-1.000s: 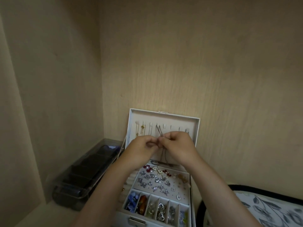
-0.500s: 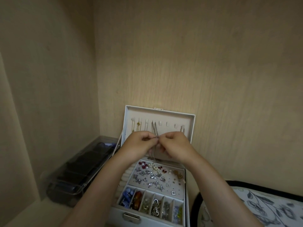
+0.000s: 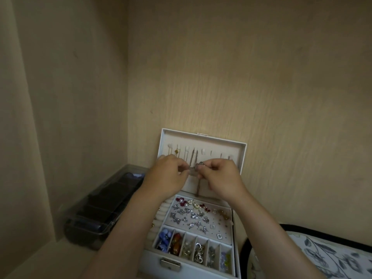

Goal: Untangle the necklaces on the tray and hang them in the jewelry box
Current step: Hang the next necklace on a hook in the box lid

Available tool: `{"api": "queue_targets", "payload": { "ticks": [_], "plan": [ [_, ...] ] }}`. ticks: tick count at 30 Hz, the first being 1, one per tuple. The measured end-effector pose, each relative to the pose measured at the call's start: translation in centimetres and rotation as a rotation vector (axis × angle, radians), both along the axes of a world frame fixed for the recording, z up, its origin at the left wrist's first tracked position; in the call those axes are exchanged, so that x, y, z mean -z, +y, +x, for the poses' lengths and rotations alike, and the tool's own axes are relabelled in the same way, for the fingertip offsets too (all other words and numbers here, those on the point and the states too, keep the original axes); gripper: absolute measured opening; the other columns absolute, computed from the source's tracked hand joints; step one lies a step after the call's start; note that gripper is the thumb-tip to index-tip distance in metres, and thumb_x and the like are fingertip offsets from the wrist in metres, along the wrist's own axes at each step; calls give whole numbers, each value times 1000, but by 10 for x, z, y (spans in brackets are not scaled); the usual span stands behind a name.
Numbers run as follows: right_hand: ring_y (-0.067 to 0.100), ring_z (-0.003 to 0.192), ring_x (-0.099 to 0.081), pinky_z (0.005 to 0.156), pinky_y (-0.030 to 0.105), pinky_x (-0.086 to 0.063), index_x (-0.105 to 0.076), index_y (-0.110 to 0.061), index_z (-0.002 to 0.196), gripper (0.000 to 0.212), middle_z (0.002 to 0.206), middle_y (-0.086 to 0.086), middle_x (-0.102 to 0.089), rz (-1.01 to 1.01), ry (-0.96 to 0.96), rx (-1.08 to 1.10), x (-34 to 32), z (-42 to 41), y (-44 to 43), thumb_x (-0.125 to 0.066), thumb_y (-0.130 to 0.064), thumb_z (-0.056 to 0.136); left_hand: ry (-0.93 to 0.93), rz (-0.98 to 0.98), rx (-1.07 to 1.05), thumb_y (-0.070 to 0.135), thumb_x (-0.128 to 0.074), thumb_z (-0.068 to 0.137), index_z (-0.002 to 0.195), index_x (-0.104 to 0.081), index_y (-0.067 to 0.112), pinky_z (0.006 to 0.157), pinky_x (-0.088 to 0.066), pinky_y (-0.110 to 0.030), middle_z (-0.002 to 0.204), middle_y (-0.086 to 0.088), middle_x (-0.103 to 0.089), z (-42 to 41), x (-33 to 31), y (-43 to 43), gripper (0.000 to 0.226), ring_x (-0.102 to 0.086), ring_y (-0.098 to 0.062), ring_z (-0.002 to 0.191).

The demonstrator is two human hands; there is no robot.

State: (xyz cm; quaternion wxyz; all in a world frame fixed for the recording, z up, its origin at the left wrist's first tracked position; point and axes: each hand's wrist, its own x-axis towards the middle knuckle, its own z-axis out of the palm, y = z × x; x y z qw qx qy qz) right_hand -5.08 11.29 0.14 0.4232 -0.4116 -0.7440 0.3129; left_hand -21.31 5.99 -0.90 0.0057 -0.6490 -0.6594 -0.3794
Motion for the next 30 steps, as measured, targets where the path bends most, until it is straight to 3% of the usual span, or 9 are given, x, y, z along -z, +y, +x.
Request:
{"api": "queue_targets", "payload": {
  "ticks": [2,6,9,12,16,19,26,28,30],
  "plan": [
    [6,53,-59,61,32,-51,-75,-18,69,23,69,1,-74,27,27,18,-7,-2,3,-70,-24,91,82,-4,-6,30,-59,96,119,-67,26,97,-46,-34,115,7,-61,-1,3,-1,25,-47,-13,114],
    [9,47,-53,56,27,-47,-75,-19,71,23,71,4,-74,114,-35,38,-26,-8,9,-67,-24,92,191,3,-29,34,-56,96,125,-60,28,96,-42,-33,122,6,-58,3,8,0,30,-44,-16,116],
    [5,43,-54,54,24,-47,-75,-22,77,19,74,-3,-75,149,-95,50,-35,-11,13,-67,-26,93,265,12,-53,36,-55,95,121,-61,29,97,-37,-34,119,5,-57,5,12,0,27,-44,-15,113],
    [6,49,-58,62,30,-54,-76,-25,79,14,75,-8,-75,194,-165,60,-34,-14,16,-68,-25,91,324,26,-74,35,-51,96,114,-66,28,96,-35,-33,114,4,-58,5,15,-1,24,-43,-16,109],
    [7,83,-67,77,31,-56,-77,-31,96,11,88,-15,-73,343,-443,121,-17,-14,12,-68,-30,91,307,29,-72,35,-52,95,108,-68,28,97,-31,-32,112,5,-56,3,13,1,22,-40,-15,110],
    [8,89,-67,72,26,-53,-75,-33,103,14,95,-13,-74,442,-626,81,-3,-13,5,-66,-31,92,305,15,-65,38,-53,94,108,-69,29,99,-29,-31,112,6,-55,0,12,1,23,-40,-15,111],
    [5,88,-66,73,28,-56,-75,-35,106,22,96,-16,-74,434,-699,45,-1,-6,1,-63,-45,91,269,19,-31,36,-58,93,104,-70,28,94,-30,-28,105,8,-57,-1,10,2,18,-42,-13,107],
    [6,92,-66,76,28,-55,-75,-35,108,20,101,-17,-74,422,-743,12,0,-5,2,-63,-42,93,266,5,-23,37,-58,92,104,-70,28,93,-31,-28,104,8,-57,-1,10,2,18,-42,-13,106],
    [6,92,-64,77,31,-56,-76,-36,103,15,99,-16,-72,421,-659,15,1,-5,6,-64,-38,94,266,-3,-18,37,-59,91,104,-69,28,91,-32,-29,104,8,-58,-2,9,1,19,-42,-13,106]
  ]
}}
